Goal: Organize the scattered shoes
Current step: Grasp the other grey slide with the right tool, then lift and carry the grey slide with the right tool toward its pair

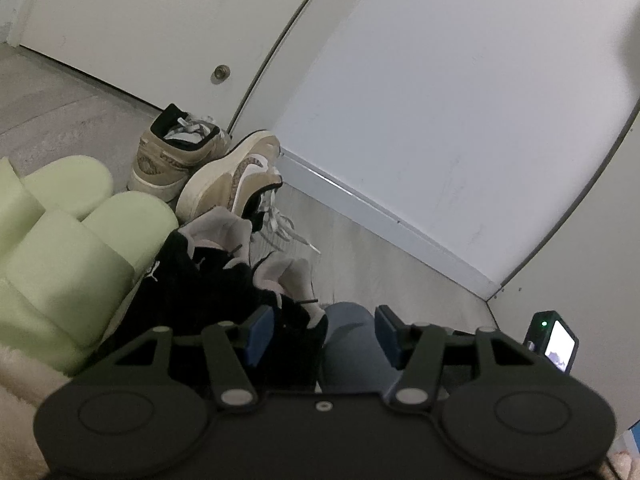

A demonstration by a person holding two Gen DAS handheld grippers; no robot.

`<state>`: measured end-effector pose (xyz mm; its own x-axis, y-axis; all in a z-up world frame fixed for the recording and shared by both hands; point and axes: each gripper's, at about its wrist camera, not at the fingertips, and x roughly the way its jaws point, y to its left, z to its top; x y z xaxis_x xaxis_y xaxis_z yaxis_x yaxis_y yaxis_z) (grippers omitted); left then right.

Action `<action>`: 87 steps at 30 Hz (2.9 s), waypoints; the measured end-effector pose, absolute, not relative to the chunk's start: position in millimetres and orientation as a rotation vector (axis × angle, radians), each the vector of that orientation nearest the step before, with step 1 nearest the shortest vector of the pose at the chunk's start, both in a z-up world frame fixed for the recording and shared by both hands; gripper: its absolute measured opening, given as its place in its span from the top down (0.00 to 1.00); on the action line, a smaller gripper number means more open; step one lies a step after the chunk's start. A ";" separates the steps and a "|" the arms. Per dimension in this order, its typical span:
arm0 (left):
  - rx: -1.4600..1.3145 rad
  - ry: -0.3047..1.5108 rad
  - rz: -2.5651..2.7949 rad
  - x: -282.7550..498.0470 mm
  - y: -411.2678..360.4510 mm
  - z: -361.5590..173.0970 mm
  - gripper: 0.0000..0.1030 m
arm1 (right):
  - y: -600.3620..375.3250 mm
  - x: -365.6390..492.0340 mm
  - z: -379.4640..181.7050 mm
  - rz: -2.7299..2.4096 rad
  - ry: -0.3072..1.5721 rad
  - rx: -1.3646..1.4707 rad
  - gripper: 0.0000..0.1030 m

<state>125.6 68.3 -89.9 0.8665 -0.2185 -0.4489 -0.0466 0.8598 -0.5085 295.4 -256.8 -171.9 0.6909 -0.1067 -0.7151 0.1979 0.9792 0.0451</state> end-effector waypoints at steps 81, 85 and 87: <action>-0.545 0.508 -0.112 121.7 69.9 -87.2 0.44 | -185.9 238.5 -167.7 -0.292 0.671 -0.260 0.09; -0.552 0.500 -0.113 120.0 70.8 -86.8 0.44 | -203.2 233.7 -163.5 -0.279 0.717 -0.096 0.20; -0.553 0.495 -0.115 118.9 70.9 -86.3 0.44 | -199.4 236.2 -155.7 -0.252 0.649 -0.096 0.18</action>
